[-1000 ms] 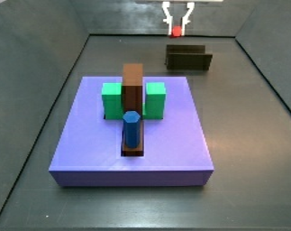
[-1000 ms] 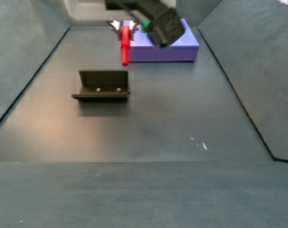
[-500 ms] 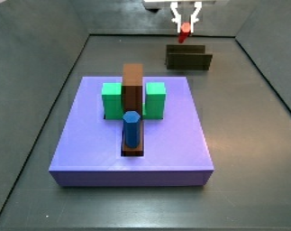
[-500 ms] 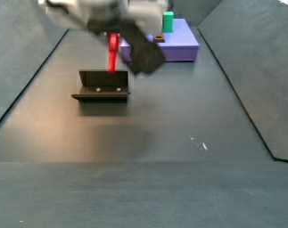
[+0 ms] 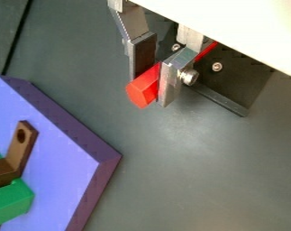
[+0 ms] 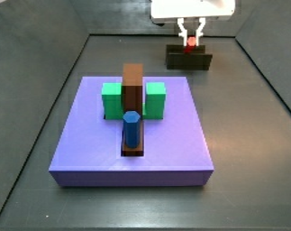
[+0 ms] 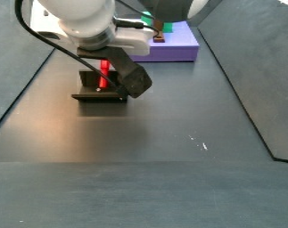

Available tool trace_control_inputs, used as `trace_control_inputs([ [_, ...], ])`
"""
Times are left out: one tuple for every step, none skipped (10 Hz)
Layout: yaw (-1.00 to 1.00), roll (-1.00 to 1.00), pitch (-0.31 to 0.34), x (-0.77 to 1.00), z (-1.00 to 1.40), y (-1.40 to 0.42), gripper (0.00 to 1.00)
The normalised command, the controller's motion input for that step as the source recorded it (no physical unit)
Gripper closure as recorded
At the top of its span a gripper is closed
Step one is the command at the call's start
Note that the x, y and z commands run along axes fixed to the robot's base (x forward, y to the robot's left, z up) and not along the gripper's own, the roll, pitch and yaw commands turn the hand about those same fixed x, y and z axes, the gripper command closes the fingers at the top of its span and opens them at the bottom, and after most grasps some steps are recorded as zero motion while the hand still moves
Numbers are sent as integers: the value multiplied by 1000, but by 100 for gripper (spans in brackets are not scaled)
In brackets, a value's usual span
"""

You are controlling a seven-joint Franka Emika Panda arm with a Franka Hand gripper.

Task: Pick up the red object. Move up. Place the red object on the fixture. Regrasp the red object. Move to above the board. Insert the red object.
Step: Place the red object on the fixture, then regrasp the red object.

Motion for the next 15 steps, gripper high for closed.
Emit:
trace_control_inputs([
  [0, 86, -120, 120, -283, 17, 100],
  [0, 114, 0, 211, -169, 194, 100],
  [-29, 231, 0, 183, -163, 257, 100],
  [0, 100, 0, 123, -160, 177, 100],
  [0, 0, 0, 40, -60, 89, 100],
  [0, 0, 0, 0, 0, 0, 100],
  [0, 0, 0, 0, 0, 0, 0],
  [0, -11, 0, 0, 0, 0, 0],
  [0, -143, -31, 0, 0, 23, 0],
  [0, -120, 0, 63, 163, 3, 0],
  [0, -211, -123, 160, 551, 0, 0],
  [0, -114, -109, 186, 691, 9, 0],
  [0, -83, -123, 191, 606, 6, 0],
  [0, 0, -134, 169, 500, 23, 0],
  [0, 91, -211, 223, 291, 17, 0],
])
